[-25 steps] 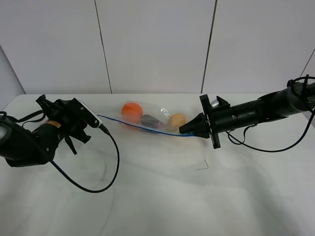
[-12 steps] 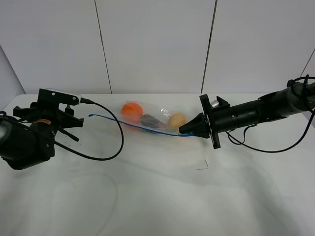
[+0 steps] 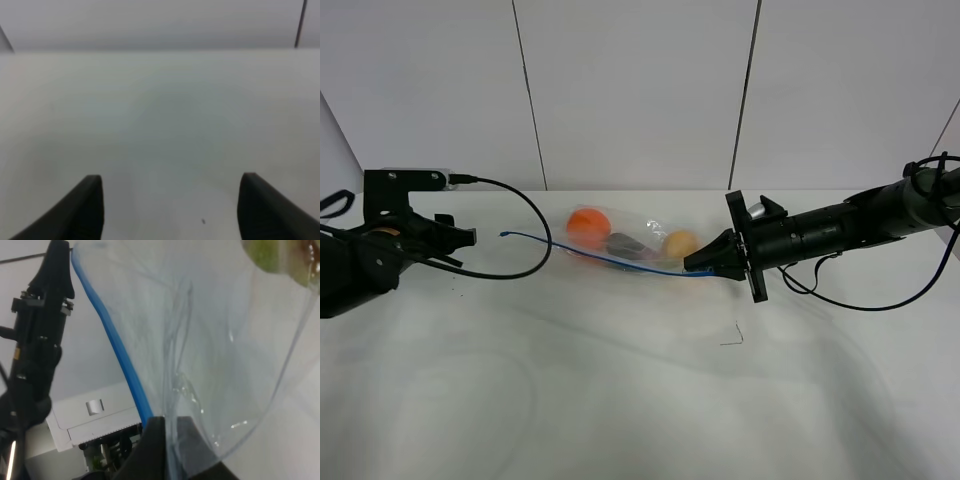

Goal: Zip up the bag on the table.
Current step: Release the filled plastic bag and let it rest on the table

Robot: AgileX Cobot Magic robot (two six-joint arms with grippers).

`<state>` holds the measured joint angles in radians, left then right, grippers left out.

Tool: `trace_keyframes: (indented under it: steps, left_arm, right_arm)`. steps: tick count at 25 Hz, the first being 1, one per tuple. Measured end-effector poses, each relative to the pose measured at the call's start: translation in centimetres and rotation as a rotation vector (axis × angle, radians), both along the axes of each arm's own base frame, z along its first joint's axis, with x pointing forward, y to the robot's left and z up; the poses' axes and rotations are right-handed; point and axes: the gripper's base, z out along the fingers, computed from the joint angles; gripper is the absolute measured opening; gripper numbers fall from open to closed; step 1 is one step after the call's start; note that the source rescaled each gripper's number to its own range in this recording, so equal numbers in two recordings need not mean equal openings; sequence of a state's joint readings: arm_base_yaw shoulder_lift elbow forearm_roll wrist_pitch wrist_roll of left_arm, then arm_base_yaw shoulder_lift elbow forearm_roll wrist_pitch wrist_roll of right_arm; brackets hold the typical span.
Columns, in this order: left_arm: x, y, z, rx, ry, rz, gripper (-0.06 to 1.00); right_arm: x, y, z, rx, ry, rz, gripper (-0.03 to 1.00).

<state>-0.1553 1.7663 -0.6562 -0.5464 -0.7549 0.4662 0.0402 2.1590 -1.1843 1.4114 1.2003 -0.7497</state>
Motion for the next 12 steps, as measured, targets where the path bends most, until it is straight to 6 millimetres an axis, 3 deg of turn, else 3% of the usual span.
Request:
trace_keyframes:
  steps: [7, 12]
  left_arm:
    - [1.9, 1.2, 1.4, -0.178, 0.387, -0.142, 0.82]
    - [3.0, 0.5, 4.3, -0.288, 0.634, -0.269, 0.82]
  right_arm:
    - [0.0, 0.0, 0.0, 0.004, 0.001, -0.003, 0.0]
    - [0.0, 0.0, 0.0, 0.005, 0.001, -0.005, 0.0]
